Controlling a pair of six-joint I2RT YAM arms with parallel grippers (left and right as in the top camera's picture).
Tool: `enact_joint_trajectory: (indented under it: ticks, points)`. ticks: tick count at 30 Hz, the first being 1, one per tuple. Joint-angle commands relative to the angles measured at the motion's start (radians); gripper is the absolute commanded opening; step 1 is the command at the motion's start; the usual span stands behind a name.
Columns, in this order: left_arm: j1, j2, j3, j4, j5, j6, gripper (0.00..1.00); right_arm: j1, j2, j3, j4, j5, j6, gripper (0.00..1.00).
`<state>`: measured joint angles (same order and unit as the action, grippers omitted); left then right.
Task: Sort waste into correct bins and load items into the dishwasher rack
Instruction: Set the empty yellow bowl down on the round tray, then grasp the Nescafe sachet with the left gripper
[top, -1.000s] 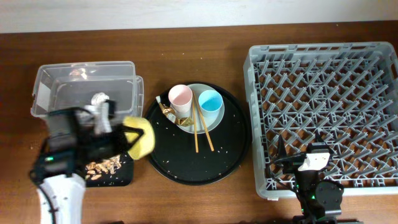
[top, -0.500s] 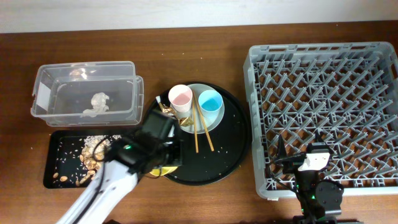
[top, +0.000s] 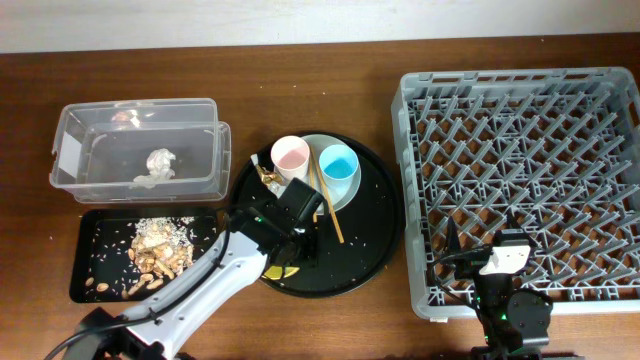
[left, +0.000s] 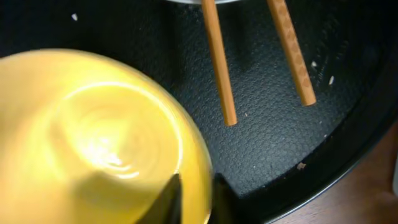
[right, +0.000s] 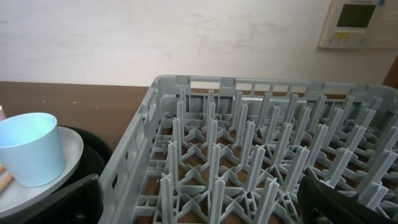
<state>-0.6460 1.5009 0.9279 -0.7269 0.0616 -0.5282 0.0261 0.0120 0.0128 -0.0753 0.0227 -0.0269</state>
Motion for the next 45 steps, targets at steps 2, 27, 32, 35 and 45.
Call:
enact_joint_trajectory:
  ticks: [2,27,32,35,45]
  points:
    - [0.001,0.013,0.071,-0.035,-0.018,-0.006,0.33,0.006,-0.006,-0.007,-0.004,0.012,0.001,0.98]
    - [0.351,0.210,0.399,-0.096,-0.135,-0.346,0.41,0.006,-0.006,-0.007,-0.004,0.012,0.001,0.98]
    - [0.377,0.287,0.399,-0.022,-0.102,-0.311,0.40,0.006,-0.006,-0.007,-0.004,0.012,0.001,0.98]
    - [0.377,0.318,0.399,-0.017,-0.100,-0.308,0.40,0.006,-0.006,-0.007,-0.004,0.012,0.002,0.98]
    - [0.352,0.393,0.398,0.002,-0.064,-0.308,0.40,0.006,-0.006,-0.007,-0.004,0.012,0.001,0.99]
